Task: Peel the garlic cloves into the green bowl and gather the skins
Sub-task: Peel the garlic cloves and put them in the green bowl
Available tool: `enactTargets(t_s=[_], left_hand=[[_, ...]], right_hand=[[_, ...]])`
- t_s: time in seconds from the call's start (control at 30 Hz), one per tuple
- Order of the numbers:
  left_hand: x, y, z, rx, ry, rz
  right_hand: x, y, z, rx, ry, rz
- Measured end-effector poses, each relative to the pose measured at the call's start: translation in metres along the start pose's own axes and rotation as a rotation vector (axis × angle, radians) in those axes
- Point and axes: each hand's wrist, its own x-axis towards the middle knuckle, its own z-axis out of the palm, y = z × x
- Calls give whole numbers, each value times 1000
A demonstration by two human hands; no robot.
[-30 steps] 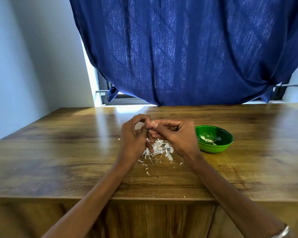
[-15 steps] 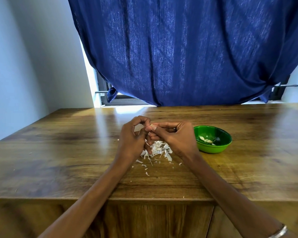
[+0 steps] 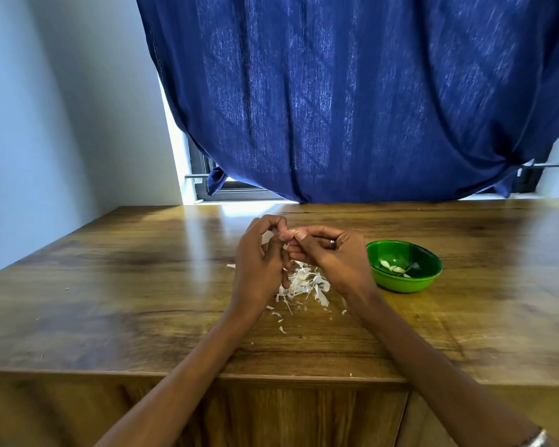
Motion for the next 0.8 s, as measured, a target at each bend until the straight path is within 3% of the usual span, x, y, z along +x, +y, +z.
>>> enactTargets(t_s=[0.23, 0.5, 0.8], left_hand=[[0, 0, -2, 21, 21, 6], [-3, 7, -1, 80, 149, 44], [-4, 9, 0, 65, 205, 32]], right_hand=[[1, 0, -2, -33, -7, -11], [1, 0, -3, -89, -23, -30], [2, 1, -4, -97, 33, 41]])
